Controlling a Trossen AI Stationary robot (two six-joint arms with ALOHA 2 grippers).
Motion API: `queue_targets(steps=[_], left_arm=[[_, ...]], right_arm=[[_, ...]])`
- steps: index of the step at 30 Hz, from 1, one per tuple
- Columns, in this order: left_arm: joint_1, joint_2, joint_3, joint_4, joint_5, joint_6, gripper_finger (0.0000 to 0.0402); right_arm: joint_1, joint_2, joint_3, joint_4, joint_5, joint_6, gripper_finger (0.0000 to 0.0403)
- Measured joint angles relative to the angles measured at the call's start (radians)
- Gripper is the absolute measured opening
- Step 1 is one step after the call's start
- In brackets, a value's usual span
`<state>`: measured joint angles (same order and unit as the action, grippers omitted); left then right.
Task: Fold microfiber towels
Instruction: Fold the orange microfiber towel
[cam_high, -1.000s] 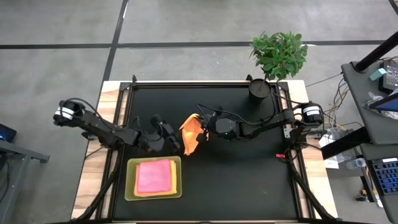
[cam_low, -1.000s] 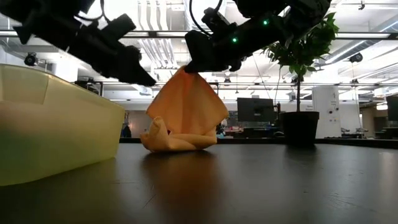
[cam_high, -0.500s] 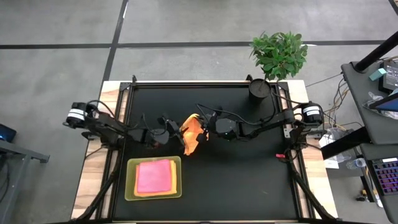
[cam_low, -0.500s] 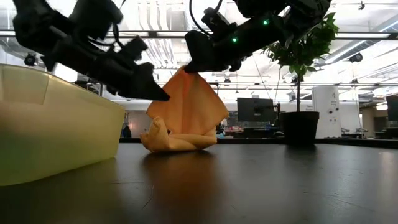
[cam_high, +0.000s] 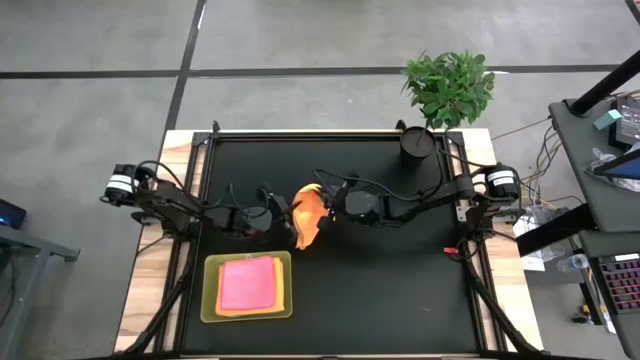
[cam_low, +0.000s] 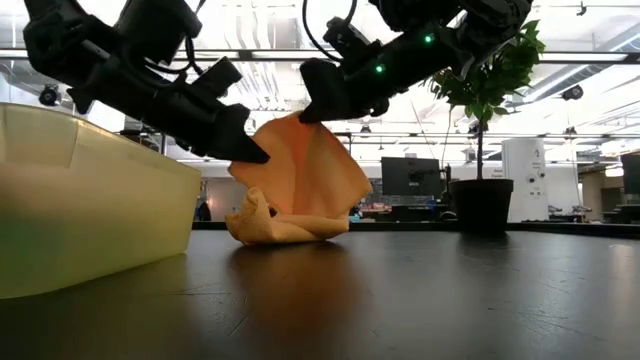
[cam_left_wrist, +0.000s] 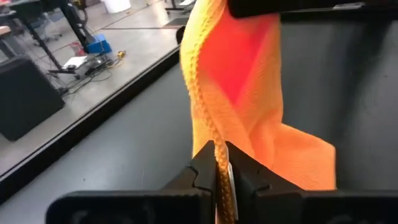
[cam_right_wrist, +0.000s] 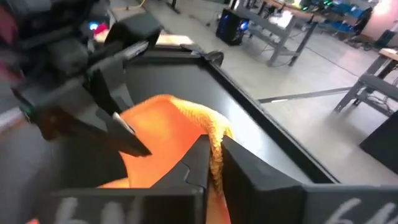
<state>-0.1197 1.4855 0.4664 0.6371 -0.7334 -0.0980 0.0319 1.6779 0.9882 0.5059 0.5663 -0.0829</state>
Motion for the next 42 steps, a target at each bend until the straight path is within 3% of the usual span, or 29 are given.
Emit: queue_targets(steps=[7,16,20,27,42], left_arm=[[-0.029,-0.016,0.0,0.002,0.193,-0.02,0.0],[-0.066,-0.018,0.0,0.002,0.242,-0.101,0.0],[-0.068,-0.018,0.0,0.002,0.254,-0.104,0.0],[-0.068,-0.018,0.0,0.002,0.254,-0.104,0.0],[-0.066,-0.018,0.0,0.002,0.254,-0.104,0.0]], right_arm=[[0.0,0.0,0.0,-0.077,-0.128,0.02,0.0073],[0.0,-0.001,0.0,-0.12,-0.366,-0.081,0.0162],[-0.001,-0.001,0.0,-0.152,-0.375,-0.108,0.0183],[-0.007,0.014,-0.001,-0.168,-0.374,-0.118,0.0191],[-0.017,0.059,-0.001,-0.213,-0.361,-0.172,0.0166]])
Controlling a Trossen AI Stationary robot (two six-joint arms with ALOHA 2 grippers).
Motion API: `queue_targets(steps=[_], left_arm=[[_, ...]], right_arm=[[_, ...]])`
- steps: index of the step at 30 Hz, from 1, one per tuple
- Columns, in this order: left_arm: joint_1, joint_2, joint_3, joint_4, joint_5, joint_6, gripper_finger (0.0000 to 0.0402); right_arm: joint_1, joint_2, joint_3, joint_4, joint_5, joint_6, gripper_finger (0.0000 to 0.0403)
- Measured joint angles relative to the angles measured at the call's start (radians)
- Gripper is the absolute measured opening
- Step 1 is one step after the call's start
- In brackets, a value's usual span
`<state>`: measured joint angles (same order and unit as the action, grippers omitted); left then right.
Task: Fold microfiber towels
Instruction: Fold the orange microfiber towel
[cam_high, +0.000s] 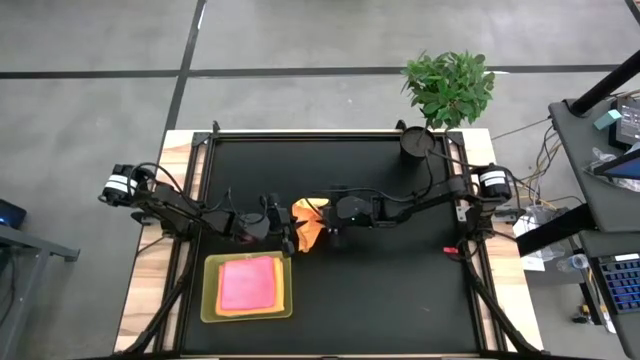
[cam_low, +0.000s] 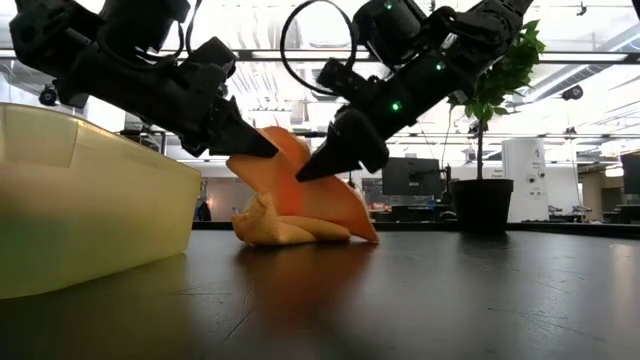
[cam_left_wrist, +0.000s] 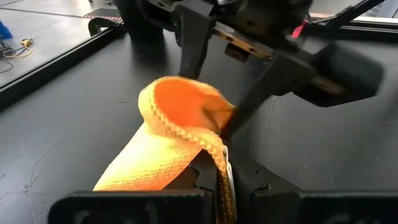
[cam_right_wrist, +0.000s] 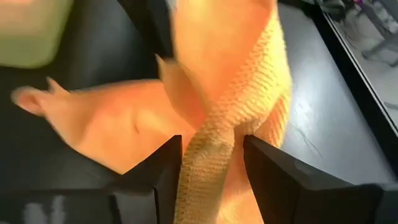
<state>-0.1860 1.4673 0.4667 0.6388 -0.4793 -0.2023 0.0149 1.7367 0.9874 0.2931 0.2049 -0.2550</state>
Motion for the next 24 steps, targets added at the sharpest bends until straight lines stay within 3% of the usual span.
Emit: queue_targets(steps=[7,14,21,24], left_arm=[[0.001,0.0,0.0,0.0,0.0,0.001,0.0],[0.001,-0.016,0.0,0.0,0.0,0.007,0.0],[0.001,-0.108,0.0,-0.04,0.023,0.03,0.0],[0.001,-0.177,0.009,-0.105,0.056,0.034,0.0]], right_arm=[[-0.024,0.0,0.0,-0.076,0.102,0.014,0.0139],[-0.029,-0.005,0.0,-0.149,0.209,0.001,0.0088],[-0.028,-0.041,0.007,-0.229,0.276,-0.04,0.0021],[-0.028,-0.073,0.008,-0.246,0.294,-0.075,0.0011]])
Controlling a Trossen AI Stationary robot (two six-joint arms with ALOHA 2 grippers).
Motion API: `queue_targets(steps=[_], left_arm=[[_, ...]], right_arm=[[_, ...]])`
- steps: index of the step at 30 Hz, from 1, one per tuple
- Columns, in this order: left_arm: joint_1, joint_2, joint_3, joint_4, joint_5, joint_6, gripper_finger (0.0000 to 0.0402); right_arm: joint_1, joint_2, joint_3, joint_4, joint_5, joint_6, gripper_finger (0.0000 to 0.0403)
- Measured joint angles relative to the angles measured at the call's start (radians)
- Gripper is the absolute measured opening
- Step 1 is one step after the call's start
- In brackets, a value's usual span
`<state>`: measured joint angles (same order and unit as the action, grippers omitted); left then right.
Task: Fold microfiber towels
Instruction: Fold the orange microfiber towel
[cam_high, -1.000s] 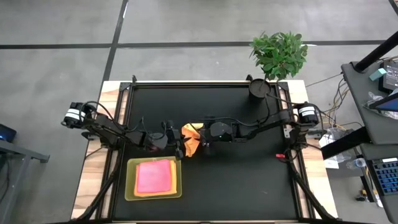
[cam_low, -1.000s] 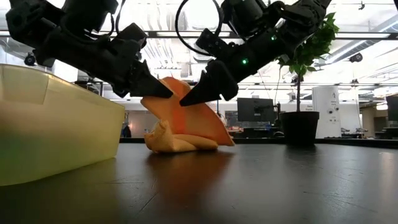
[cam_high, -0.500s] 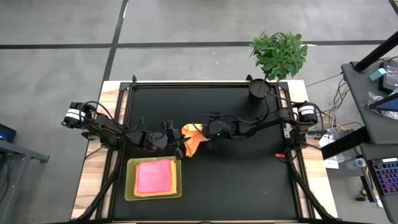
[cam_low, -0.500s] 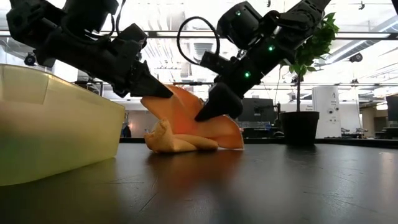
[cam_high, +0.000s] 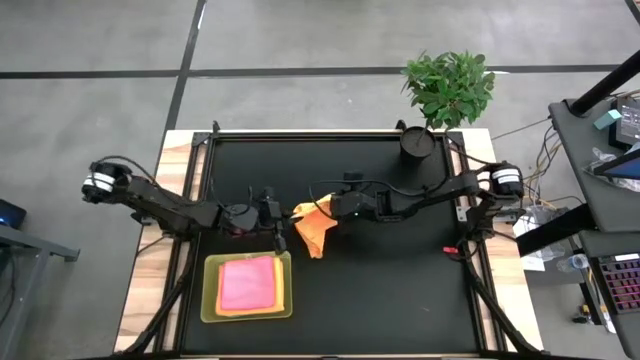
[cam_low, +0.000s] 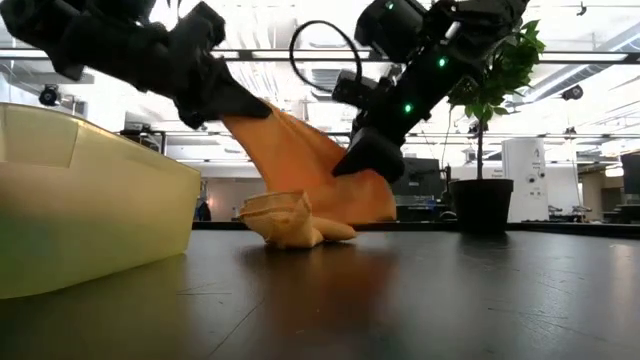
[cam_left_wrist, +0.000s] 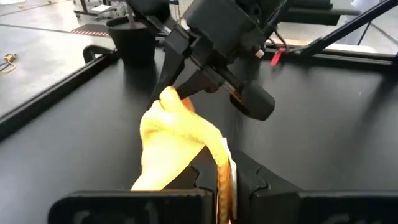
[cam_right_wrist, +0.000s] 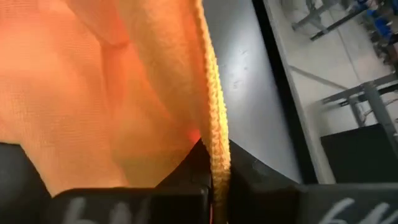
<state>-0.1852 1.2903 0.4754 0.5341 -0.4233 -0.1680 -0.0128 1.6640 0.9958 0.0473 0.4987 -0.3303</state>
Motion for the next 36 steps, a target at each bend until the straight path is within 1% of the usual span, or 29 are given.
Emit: queue_targets(steps=[9,16,22,26,32,36], left_arm=[[0.0,-0.234,0.066,-0.292,0.073,0.001,0.0],[0.0,-0.362,0.144,-0.461,0.085,0.021,0.0],[0.001,-0.402,0.229,-0.539,0.108,0.077,0.0],[0.001,-0.399,0.301,-0.634,0.116,0.083,0.0],[0.002,-0.388,0.409,-0.835,0.119,0.071,0.0],[0.009,-0.39,0.487,-0.901,0.119,0.07,0.0]], right_arm=[[0.001,-0.162,0.0,-0.028,0.012,-0.113,0.0009],[0.0,-0.288,0.012,-0.048,0.012,-0.194,0.0009],[-0.001,-0.328,0.091,-0.141,0.0,-0.238,0.0009],[-0.001,-0.325,0.188,-0.268,-0.004,-0.253,0.0009],[-0.001,-0.321,0.316,-0.422,-0.012,-0.287,0.0009],[-0.006,-0.321,0.389,-0.502,-0.022,-0.292,0.0009]])
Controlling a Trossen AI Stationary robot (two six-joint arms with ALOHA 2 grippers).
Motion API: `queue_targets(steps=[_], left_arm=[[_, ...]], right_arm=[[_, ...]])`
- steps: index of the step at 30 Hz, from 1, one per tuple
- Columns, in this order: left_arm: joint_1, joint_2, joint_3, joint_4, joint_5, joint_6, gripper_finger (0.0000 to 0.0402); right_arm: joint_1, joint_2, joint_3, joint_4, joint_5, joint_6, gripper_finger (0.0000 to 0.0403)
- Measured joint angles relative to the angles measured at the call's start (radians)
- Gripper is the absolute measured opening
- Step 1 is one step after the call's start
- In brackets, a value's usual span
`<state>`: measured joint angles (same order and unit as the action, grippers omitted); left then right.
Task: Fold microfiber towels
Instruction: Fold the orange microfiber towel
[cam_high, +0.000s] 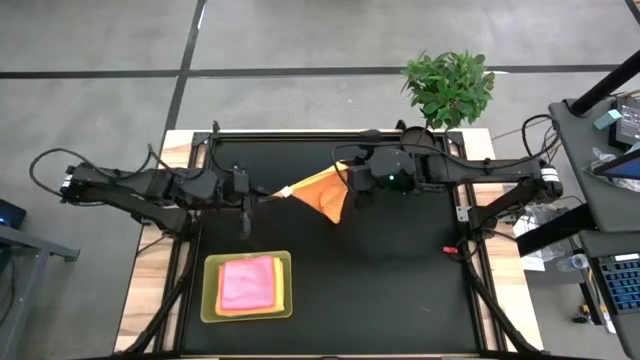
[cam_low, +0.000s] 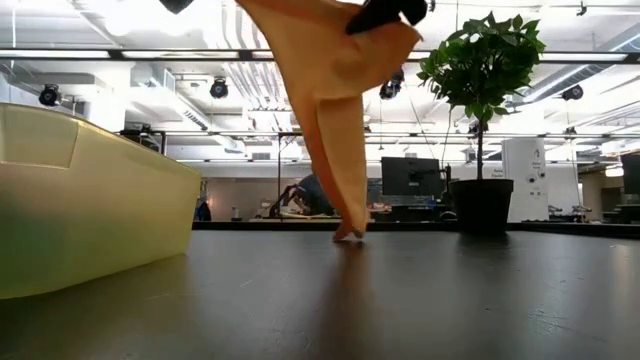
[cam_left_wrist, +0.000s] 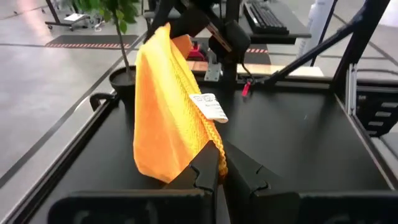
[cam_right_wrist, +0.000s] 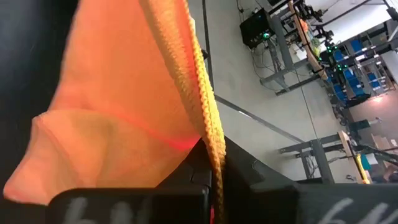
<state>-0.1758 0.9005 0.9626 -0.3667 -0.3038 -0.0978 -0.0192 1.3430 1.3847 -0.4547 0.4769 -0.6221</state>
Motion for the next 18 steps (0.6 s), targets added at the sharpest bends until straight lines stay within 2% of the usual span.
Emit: queue_targets(steps=[8,13,18], left_arm=[[0.04,0.005,0.138,-0.131,0.008,0.048,0.0],[0.138,0.016,0.216,-0.188,0.012,0.141,0.0],[0.292,0.031,0.319,-0.202,0.011,0.269,0.0]], right_arm=[[-0.055,0.0,0.071,-0.04,-0.107,-0.035,0.0009],[-0.132,0.002,0.106,-0.004,-0.141,-0.082,0.0009],[-0.24,0.002,0.149,-0.033,-0.367,-0.113,0.0009]])
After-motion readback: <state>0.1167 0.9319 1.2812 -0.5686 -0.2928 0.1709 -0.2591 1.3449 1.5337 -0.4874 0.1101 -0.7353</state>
